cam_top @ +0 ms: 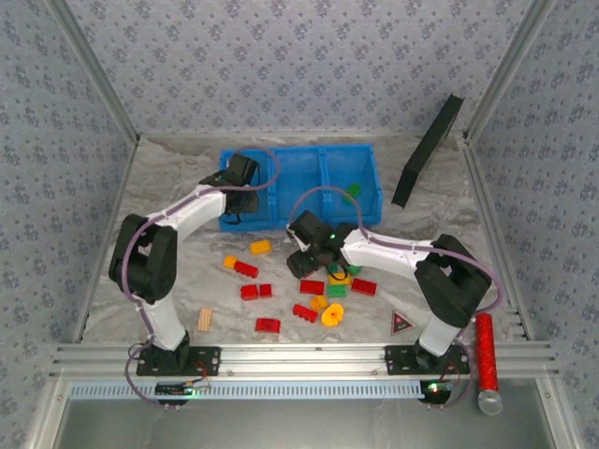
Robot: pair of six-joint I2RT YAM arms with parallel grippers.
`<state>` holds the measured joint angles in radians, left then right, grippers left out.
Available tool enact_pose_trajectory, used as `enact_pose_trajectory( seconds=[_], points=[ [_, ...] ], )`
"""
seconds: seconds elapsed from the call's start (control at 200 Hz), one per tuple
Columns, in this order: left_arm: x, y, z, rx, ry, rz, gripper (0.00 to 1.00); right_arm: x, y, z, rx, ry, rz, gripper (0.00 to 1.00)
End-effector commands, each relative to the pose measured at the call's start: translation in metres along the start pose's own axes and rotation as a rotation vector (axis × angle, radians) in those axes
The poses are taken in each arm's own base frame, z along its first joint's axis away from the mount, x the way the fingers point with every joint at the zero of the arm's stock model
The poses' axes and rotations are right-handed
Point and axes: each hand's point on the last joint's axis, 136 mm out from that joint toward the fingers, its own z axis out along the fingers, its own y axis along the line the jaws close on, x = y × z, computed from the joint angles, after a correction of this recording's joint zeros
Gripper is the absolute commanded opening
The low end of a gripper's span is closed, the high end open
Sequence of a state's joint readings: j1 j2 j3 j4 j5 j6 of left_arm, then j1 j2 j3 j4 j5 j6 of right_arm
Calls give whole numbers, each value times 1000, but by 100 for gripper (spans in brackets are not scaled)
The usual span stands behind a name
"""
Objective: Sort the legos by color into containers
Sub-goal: Place the lego in the container, then pick up the lego from the center of the table.
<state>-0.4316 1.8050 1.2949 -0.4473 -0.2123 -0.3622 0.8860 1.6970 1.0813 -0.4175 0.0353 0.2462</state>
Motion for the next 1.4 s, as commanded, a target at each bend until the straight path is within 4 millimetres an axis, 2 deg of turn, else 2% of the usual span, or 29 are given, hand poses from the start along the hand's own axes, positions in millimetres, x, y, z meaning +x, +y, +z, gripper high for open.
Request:
enact_pose_trajectory(
  seconds=[0.0, 0.16, 0.32, 0.52, 0.69, 0.81, 0.925, 1.079, 1.134, 1.154, 1.254, 1.394],
  points=[
    [-14, -8, 7, 39, -17, -1, 31, 6, 5, 12, -16, 22, 11, 69],
    [-6, -11, 21, 47, 20, -12, 40, 9, 5, 22, -12, 46, -2, 69],
    [-10, -12, 12, 62, 4, -15, 56, 15, 2, 32, -3, 70, -5, 68],
    [-25, -12, -21, 92, -54, -10, 64, 16, 4, 41, -13, 82, -9, 59],
    [-38, -10, -62, 124, -117, -6, 68, 19, 6, 45, -21, 92, -12, 47],
    [-38, 0, -89, 116, -149, 0, 69, 17, 8, 44, -29, 89, -15, 39],
    [-24, 14, -109, 90, -161, 5, 71, 10, 9, 36, -33, 79, -27, 33],
    [12, 40, -125, 44, -164, -5, 75, -12, 7, 13, -34, 34, -45, 32],
    [28, 48, -126, 30, -154, -35, 75, -17, 5, 6, -32, 23, -50, 31],
    [32, 50, -127, 30, -150, -50, 75, -32, 7, -3, -37, -11, -53, 32],
    [60, 58, -124, 28, -106, -113, 75, -51, 0, -19, -19, -48, -61, 31],
    [89, 72, -120, -13, -60, -233, 77, -73, -18, -29, 38, -85, -82, 31]
  ],
)
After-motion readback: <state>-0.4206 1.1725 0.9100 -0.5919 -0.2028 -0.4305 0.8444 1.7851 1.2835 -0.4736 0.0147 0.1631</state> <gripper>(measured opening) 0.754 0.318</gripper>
